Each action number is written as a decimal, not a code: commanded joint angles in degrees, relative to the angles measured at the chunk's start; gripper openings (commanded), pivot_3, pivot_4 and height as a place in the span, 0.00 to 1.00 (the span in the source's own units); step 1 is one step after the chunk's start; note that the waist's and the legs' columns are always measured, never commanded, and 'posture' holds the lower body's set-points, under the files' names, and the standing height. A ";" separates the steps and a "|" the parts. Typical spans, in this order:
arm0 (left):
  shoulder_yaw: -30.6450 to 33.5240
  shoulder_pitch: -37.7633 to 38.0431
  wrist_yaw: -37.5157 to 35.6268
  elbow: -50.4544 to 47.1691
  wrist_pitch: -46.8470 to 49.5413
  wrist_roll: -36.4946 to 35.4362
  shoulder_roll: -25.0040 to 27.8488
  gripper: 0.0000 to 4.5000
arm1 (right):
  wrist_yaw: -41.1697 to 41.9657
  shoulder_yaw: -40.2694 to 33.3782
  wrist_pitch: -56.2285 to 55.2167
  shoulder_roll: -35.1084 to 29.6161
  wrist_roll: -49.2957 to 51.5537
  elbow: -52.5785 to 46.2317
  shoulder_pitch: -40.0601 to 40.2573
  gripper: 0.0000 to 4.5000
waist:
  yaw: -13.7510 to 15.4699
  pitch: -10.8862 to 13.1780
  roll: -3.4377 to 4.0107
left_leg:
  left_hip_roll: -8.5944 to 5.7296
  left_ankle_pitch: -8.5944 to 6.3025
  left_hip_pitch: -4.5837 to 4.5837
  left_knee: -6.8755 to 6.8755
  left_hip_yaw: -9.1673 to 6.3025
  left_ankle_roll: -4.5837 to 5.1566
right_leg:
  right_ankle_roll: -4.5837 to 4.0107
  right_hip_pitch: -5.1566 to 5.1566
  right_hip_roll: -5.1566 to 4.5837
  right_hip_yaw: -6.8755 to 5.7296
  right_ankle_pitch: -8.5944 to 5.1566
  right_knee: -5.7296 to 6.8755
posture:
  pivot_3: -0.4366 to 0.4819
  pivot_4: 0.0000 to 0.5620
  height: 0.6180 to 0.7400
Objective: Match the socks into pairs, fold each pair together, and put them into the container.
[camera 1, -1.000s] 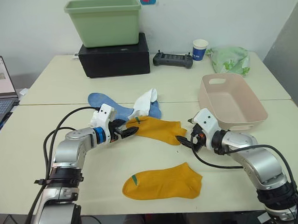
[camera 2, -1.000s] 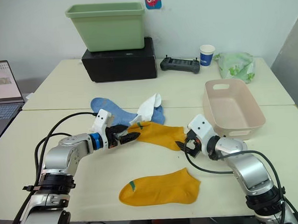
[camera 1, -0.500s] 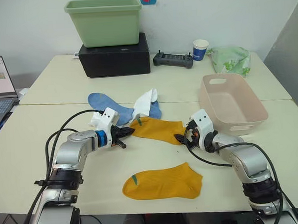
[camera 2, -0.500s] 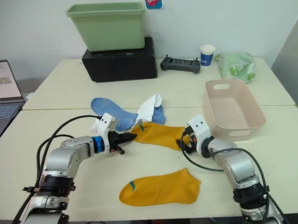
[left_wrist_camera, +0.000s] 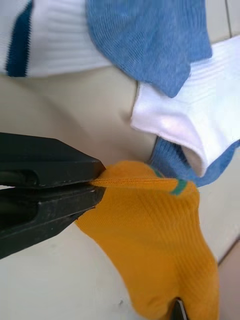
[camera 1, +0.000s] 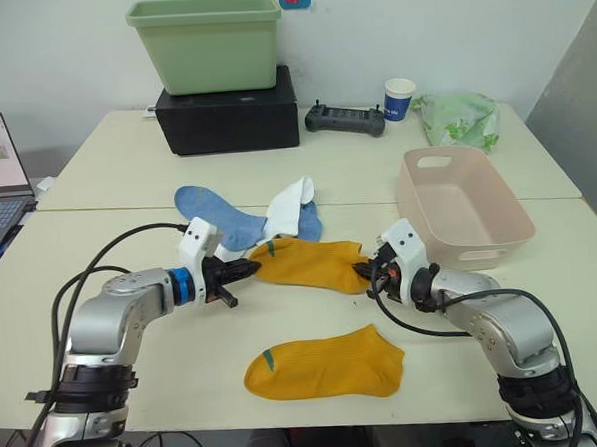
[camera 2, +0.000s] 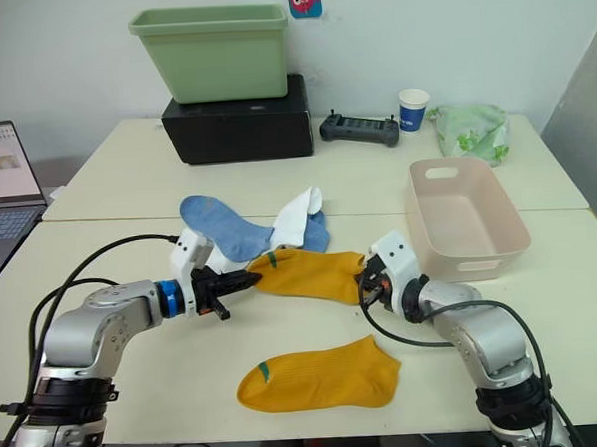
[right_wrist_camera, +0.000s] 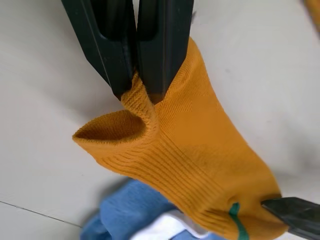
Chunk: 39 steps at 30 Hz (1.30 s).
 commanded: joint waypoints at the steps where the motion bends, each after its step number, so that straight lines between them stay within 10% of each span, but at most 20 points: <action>1: 3.84 2.20 1.94 -5.26 4.06 -4.34 0.14 0.00 | 0.97 -2.54 3.26 -1.32 3.60 -5.37 0.73 0.01 | -0.04 0.00 0.00 | 0.00 0.00 0.00 0.01 0.00 0.00 | 0.01 0.00 0.00 0.01 0.00 -0.01 | 0.48 0.27 0.92; 17: 21.60 21.95 5.29 -26.16 26.04 -33.61 3.86 0.00 | 7.81 -22.42 24.08 -8.24 30.54 -17.94 7.06 0.01 | -0.21 0.00 -0.01 | 0.02 -0.01 0.04 -0.02 0.08 0.00 | -0.03 0.01 -0.02 0.10 -0.05 -0.11 | 0.48 0.27 0.92; 27: 11.38 41.28 11.11 -31.74 13.30 -22.56 0.53 0.00 | 4.81 -11.98 18.13 -16.33 26.78 -18.13 13.16 0.01 | -0.01 -0.05 -0.06 | -0.02 -0.02 0.04 -0.11 0.12 0.00 | -0.42 0.03 -0.11 0.37 -0.20 -0.46 | 0.48 0.27 0.92; 39: 6.36 42.98 13.57 -30.67 5.14 -17.61 0.02 0.00 | 4.31 -2.48 8.72 -21.02 19.38 -16.36 17.62 0.01 | 0.61 -0.09 0.01 | -0.04 -0.04 -0.02 -0.19 0.27 0.00 | -0.19 0.05 -0.14 0.34 -0.06 -0.83 | 0.48 0.27 0.92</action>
